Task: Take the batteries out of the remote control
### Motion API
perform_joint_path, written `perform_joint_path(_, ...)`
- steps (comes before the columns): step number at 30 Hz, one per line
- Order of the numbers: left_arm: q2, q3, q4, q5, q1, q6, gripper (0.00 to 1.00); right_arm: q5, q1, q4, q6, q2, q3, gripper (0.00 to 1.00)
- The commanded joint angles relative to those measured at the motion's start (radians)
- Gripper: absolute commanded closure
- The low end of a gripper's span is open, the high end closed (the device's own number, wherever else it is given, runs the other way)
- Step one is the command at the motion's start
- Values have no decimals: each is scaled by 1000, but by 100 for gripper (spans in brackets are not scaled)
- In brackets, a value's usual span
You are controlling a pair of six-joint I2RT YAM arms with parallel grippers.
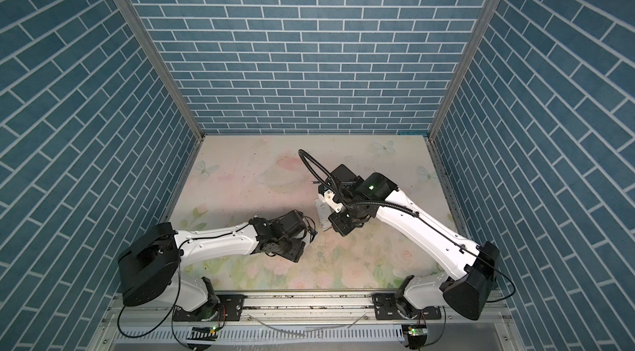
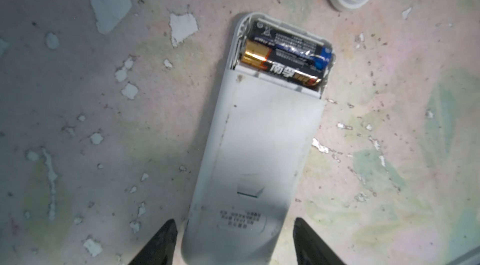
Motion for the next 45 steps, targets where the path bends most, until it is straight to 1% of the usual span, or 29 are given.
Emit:
perform_joint_path(1,26,12,22,-22,-6,34,28,-35,-4,9,-50,22,-17,100)
perform_joint_path(10,29,-44,76,-29,-6,34,30,-76,-4,87,-48,62,-56,100)
perform_joint_path(17,31,-63,113,-5,-6,82,35,-64,-9,164,-67,92,-107,100)
perform_joint_path(22,24,-83,149,20,-7,135,41,-65,-20,195,-72,98,-135,100)
perform_joint_path(27,-3,-97,200,48,-7,186,43,-65,-30,197,-70,91,-148,100)
perform_joint_path(30,-17,-133,233,70,-7,209,44,-77,-34,189,-65,91,-146,100)
perform_joint_path(36,-49,-153,255,110,-7,293,46,-100,-33,177,-68,75,-148,100)
perform_joint_path(45,-25,-148,261,149,-6,379,48,-93,-33,155,-99,78,-154,100)
